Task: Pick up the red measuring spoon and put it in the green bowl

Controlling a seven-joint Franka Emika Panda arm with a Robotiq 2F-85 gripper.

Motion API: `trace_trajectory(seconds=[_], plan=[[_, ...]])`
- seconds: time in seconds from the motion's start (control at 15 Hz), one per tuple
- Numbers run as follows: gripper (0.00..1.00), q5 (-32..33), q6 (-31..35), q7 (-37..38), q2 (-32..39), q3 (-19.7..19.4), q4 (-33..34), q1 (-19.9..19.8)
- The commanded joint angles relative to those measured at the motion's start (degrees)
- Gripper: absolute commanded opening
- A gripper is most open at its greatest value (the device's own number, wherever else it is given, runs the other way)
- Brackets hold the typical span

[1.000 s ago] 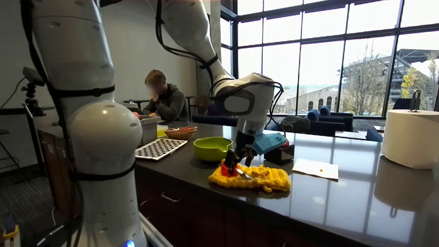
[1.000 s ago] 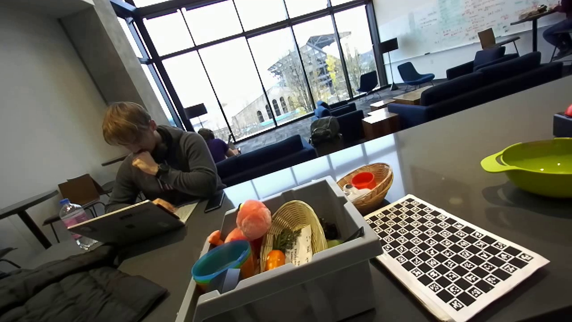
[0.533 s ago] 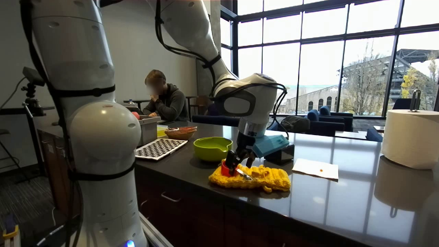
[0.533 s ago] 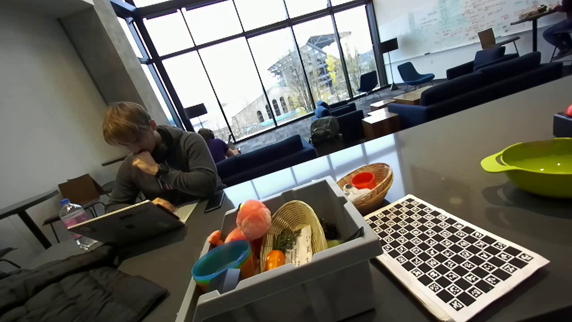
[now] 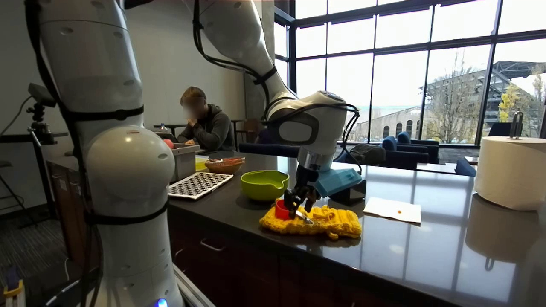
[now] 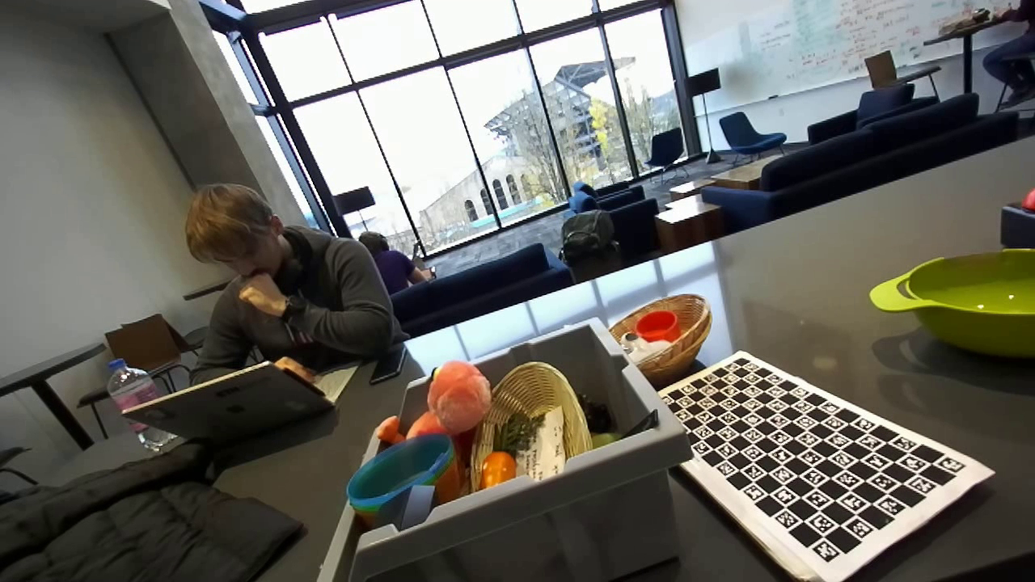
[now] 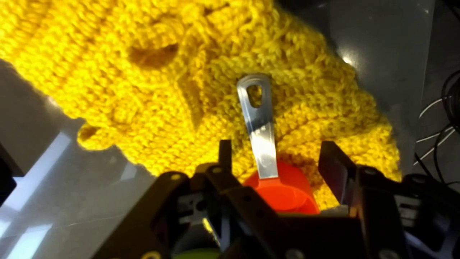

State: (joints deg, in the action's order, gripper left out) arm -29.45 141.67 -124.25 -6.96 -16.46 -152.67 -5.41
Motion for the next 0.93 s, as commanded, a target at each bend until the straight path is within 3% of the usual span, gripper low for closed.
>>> trace_trajectory(seconds=[0.0,0.47,0.87], plan=[[0.64,-2.1,0.9,-1.5,-0.7,0.4,-0.3,-0.8],[0.48,-2.6,0.7,-1.5,0.0,0.5,0.2,-0.7],[0.53,-3.8,0.7,-1.6,0.0,0.6,0.3,-0.7]])
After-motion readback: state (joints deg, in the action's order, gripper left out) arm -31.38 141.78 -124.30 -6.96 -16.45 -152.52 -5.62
